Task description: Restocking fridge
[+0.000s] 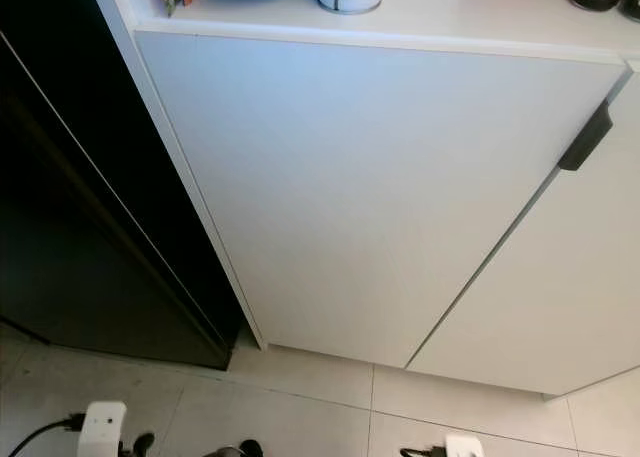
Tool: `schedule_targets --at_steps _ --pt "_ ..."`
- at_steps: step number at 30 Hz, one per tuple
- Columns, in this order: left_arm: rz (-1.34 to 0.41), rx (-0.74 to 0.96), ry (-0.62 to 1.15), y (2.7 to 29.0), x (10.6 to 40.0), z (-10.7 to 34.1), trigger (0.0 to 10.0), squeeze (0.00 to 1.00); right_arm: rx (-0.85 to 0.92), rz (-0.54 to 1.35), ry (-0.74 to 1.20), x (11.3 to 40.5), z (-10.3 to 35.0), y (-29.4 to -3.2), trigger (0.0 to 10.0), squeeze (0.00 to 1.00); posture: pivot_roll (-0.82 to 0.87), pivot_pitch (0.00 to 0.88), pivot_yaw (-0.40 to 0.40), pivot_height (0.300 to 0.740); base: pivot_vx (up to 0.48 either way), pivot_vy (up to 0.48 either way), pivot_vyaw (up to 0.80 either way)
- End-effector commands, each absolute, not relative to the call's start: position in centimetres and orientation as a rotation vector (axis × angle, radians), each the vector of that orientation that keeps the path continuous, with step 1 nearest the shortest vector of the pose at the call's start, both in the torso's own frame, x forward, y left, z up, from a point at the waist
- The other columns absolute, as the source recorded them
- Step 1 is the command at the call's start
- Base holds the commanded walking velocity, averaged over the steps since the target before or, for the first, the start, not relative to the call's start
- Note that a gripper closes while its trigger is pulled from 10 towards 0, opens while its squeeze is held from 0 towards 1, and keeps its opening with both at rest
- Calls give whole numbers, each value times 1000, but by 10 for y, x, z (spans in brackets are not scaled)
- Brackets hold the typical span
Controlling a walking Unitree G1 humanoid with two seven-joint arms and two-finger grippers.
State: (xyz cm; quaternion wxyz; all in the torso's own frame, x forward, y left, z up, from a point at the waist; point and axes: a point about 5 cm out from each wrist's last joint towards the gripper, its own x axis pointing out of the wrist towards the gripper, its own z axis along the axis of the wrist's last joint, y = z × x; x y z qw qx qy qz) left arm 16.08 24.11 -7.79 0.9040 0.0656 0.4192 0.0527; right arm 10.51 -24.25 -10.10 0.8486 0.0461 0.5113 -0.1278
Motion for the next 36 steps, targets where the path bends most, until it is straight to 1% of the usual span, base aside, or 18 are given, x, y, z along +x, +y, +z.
schedule_targets --at_steps 1,4,8,10,16,20,24,30,36 --pt "103 127 914 237 153 -83 10000 0 135 -319 1100 97 -103 -244 10000 0 28 126 30 740 0 0 0" --pt "102 112 920 232 154 -85 10000 0 181 -337 1071 99 -103 -241 10000 0 21 114 34 740 0 0 0" --pt "100 114 927 231 154 -86 10000 0 184 -338 1070 99 -103 -241 10000 0 21 114 34 740 0 0 0" --pt "101 94 939 223 155 -88 10000 0 179 -288 1071 108 -103 -233 10000 0 20 90 25 740 0 0 0" --pt "109 85 936 221 161 -86 10000 0 193 -272 1043 120 -100 -230 10000 0 24 63 26 740 0 0 0" --pt "109 84 912 217 174 -82 10000 0 199 -281 1034 125 -99 -230 10000 0 25 18 27 740 0 274 0" --pt "108 84 906 215 179 -80 10000 0 198 -262 1033 127 -99 -227 10000 0 25 2 23 740 0 280 0" --pt "115 69 901 213 181 -80 10000 0 197 -254 1024 133 -96 -232 10000 0 34 2 11 740 0 280 0" --pt "115 66 899 212 184 -79 10000 0 200 -258 1011 136 -94 -235 10000 0 30 25 7 740 0 286 0"
